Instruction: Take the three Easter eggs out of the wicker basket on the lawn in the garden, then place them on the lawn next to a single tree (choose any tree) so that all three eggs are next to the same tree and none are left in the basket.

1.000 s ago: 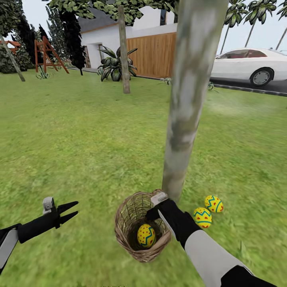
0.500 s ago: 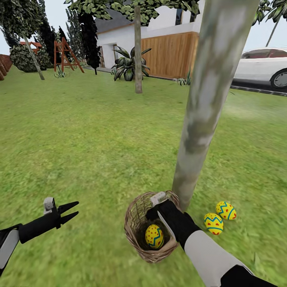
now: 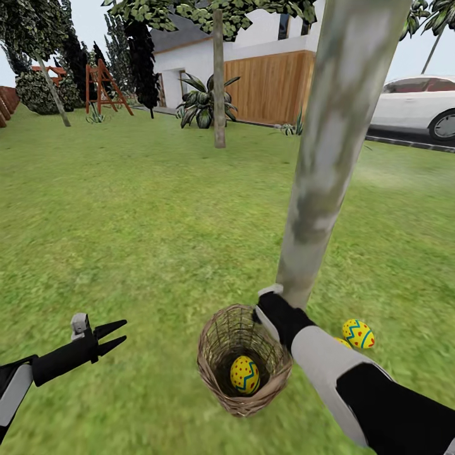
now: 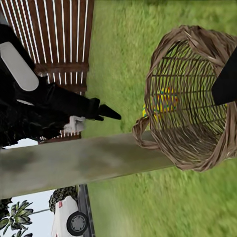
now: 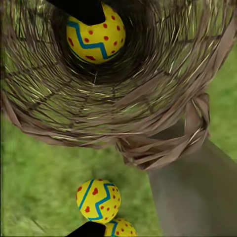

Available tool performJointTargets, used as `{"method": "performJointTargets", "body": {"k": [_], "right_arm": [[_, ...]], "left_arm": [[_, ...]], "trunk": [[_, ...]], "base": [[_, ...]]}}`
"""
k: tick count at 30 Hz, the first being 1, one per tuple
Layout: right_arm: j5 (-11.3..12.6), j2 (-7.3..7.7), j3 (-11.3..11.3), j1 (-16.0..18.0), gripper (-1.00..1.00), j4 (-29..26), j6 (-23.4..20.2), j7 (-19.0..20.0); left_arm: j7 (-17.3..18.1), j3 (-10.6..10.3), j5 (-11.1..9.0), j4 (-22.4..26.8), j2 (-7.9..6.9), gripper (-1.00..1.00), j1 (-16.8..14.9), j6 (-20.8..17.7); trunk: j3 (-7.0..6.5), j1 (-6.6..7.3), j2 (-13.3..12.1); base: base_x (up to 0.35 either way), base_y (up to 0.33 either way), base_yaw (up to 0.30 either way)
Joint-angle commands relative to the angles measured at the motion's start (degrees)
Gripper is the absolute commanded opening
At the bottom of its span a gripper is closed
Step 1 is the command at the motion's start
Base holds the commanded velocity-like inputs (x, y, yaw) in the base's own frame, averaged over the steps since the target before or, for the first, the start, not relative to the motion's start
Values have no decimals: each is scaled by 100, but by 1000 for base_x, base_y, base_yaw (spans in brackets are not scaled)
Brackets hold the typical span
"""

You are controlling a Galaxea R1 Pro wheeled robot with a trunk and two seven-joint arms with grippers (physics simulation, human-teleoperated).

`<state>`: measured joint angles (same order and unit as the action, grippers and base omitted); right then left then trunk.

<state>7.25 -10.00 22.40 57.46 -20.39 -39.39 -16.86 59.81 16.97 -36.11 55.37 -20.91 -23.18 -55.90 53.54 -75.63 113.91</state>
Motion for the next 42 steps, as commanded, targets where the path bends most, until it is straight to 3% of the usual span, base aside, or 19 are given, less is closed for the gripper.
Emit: {"method": "performJointTargets", "body": {"k": [1,3,5,7,11,29,42], "right_arm": [[305,0,41,17,100,12,-12,-94],[656,0,57,32,100,29,-2,-116],[733,0,66,33,100,32,-4,-32],[776,0,71,35,100,39,-34,430],[786,0,75,34,100,82,-50,718],[782,0,75,28,100,90,9,929],[769,0,112,28,100,36,45,1423]], "left_arm": [[16,6,-1,0,-1,100,-2,-26],[14,10,-1,-2,-1,100,-2,-26],[13,10,-2,-6,-1,100,-2,-26],[13,9,-2,-7,34,100,-2,-26],[13,3,-2,-9,58,100,-2,-26],[22,15,-4,-9,88,100,-2,-26],[14,0,14,-9,95,100,-2,-26]], "trunk": [[5,1,2],[5,1,2],[5,1,2],[5,1,2],[5,1,2],[5,1,2],[238,-285,524]], "base": [[0,0,0],[16,0,0],[30,0,0],[8,0,0],[1,0,0],[0,0,0],[0,0,0]]}}
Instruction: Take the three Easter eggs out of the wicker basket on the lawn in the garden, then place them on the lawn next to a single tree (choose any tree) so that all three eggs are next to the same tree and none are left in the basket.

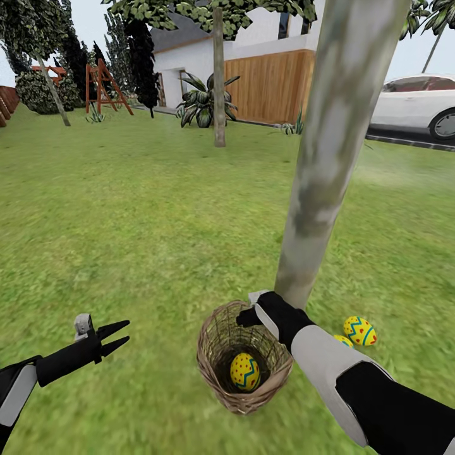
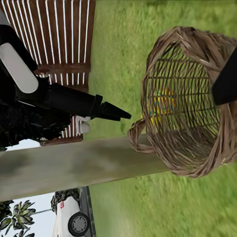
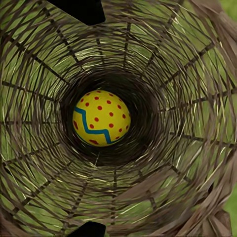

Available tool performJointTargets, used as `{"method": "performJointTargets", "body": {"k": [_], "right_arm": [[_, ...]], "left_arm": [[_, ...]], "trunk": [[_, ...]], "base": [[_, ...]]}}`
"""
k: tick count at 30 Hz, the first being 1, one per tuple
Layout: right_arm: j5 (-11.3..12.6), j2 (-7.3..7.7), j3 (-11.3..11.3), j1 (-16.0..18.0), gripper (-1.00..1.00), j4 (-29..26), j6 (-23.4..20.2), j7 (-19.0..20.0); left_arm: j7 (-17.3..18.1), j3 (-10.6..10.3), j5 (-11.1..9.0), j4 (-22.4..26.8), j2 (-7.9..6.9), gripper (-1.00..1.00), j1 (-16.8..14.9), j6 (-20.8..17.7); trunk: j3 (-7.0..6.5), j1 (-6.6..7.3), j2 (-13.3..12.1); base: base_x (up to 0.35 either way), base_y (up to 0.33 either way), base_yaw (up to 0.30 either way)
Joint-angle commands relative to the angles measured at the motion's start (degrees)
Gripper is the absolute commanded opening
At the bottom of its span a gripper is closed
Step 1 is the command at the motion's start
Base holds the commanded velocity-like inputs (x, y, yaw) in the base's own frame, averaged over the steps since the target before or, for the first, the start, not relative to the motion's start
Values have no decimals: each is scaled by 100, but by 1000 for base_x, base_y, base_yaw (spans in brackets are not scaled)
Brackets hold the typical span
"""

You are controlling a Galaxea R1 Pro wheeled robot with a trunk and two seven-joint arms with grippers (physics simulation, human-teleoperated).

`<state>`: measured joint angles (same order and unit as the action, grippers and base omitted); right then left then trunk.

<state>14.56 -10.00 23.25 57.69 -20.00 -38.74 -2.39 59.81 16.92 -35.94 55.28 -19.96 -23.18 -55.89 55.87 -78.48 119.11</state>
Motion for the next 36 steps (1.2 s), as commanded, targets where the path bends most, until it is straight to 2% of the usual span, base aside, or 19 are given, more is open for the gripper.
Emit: {"method": "performJointTargets", "body": {"k": [1,24,31,36], "right_arm": [[38,0,28,5,100,-3,-19,-19],[38,0,30,3,100,-4,13,-7],[38,0,30,1,100,-4,15,-6],[38,0,26,0,100,-4,16,-2]], "left_arm": [[14,4,1,0,-2,100,-2,-27],[13,4,17,-6,0,100,-2,-27],[20,12,-8,-18,0,100,-2,-27],[22,34,-17,-233,-2,100,-2,-20]], "trunk": [[23,-22,44],[436,-527,966],[436,-527,966],[436,-527,966]], "base": [[0,0,0],[0,0,0],[0,0,0],[74,0,0]]}}
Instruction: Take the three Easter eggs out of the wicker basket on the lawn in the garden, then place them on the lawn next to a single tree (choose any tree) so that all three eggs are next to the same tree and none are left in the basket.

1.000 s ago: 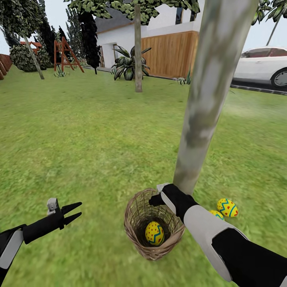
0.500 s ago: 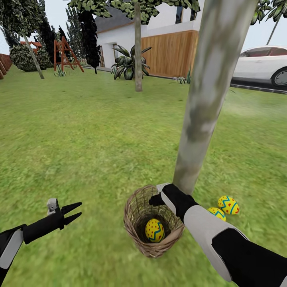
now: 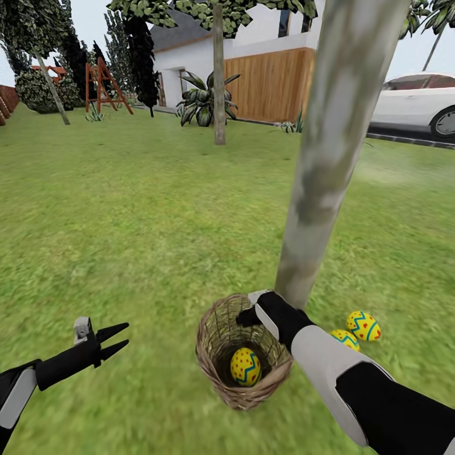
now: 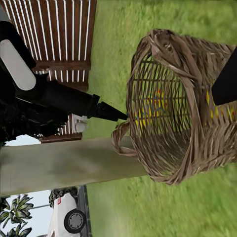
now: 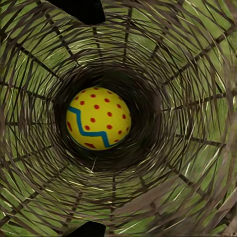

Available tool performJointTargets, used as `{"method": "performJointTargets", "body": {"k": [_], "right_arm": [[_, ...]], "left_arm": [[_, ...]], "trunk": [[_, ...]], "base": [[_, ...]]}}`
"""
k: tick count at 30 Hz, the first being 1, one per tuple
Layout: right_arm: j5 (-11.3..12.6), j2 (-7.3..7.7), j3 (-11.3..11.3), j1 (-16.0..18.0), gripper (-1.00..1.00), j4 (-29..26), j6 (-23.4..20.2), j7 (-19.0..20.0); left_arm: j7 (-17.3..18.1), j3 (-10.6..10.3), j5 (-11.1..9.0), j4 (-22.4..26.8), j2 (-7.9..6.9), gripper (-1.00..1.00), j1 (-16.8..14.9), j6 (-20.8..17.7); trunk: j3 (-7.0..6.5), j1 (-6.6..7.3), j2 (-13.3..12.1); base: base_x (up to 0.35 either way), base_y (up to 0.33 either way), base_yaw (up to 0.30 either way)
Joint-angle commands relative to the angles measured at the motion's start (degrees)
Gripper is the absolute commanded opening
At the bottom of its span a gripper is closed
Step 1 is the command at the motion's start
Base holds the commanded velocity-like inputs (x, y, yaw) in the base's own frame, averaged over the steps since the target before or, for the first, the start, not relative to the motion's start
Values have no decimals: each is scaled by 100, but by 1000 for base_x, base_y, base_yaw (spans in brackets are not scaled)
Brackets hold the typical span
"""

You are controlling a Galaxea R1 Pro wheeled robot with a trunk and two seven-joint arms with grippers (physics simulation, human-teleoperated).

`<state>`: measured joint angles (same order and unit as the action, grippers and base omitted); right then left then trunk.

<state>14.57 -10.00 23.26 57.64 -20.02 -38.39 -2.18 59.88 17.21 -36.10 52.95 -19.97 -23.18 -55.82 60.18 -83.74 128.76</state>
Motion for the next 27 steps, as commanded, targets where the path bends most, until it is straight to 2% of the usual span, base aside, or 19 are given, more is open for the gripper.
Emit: {"method": "performJointTargets", "body": {"k": [1,9,14,20,27], "right_arm": [[37,0,24,5,100,-2,-19,-25],[47,0,21,2,100,7,-19,-22],[78,0,21,-26,100,30,-34,-27],[264,0,21,-46,100,40,-68,-28],[299,0,21,-51,100,35,-88,-28]], "left_arm": [[15,3,-2,-11,0,100,-2,-29],[22,2,-7,-30,-6,100,-2,-33],[23,1,-11,-31,-7,100,-2,-34],[23,1,-11,-19,-7,100,-2,-34],[15,3,-8,-22,-7,100,-2,-34]], "trunk": [[5,-1,2],[5,-1,2],[5,-1,2],[113,-133,242],[238,-287,523]], "base": [[253,0,0],[305,0,0],[61,0,0],[5,0,0],[0,0,0]]}}
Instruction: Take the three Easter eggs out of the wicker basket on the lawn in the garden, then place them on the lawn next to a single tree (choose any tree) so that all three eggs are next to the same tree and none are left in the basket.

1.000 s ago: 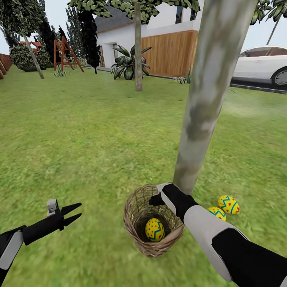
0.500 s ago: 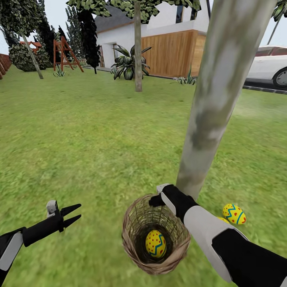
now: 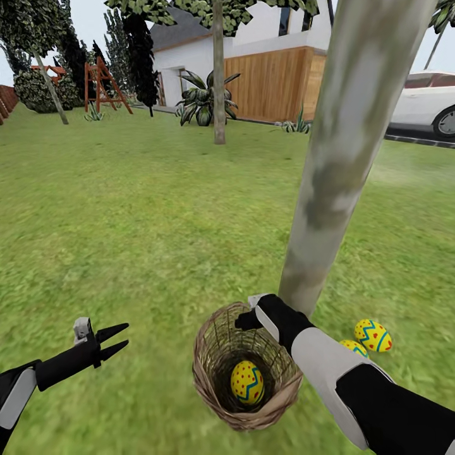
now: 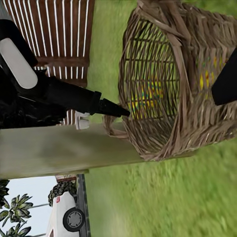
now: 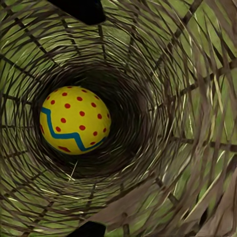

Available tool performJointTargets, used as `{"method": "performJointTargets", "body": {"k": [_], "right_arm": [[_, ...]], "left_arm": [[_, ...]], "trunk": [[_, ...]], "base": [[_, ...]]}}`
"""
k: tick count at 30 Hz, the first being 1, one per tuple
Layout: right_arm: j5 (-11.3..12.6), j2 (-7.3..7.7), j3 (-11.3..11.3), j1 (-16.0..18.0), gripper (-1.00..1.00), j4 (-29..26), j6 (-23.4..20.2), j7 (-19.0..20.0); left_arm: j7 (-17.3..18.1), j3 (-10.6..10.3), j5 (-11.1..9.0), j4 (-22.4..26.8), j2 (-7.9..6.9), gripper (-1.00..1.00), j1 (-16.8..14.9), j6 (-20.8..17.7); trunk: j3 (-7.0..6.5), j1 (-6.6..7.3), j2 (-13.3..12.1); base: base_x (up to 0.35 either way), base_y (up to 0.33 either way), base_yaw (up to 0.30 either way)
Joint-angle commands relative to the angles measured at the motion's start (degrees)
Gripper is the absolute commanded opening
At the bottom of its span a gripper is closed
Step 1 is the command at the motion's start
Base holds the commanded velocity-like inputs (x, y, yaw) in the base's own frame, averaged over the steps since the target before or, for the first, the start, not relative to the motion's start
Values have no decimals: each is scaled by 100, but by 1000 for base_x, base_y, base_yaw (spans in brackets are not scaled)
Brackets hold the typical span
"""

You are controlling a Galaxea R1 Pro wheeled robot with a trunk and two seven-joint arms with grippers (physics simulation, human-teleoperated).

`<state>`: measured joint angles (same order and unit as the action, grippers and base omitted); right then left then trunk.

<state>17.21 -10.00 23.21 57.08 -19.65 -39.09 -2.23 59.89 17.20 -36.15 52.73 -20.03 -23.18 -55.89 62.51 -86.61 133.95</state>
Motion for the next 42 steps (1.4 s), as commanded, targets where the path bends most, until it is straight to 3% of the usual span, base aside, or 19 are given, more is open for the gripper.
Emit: {"method": "performJointTargets", "body": {"k": [1,23,42], "right_arm": [[36,0,26,5,100,-2,-19,-23],[47,0,34,5,100,18,-60,-26],[37,0,17,5,100,-41,-380,33]], "left_arm": [[15,4,-3,0,-1,100,-2,-27],[14,12,0,-3,-1,100,-2,-27],[14,16,3,-9,-1,100,-2,-27]], "trunk": [[23,-21,44],[418,-505,926],[865,-555,954]], "base": [[0,0,0],[0,0,0],[0,0,0]]}}
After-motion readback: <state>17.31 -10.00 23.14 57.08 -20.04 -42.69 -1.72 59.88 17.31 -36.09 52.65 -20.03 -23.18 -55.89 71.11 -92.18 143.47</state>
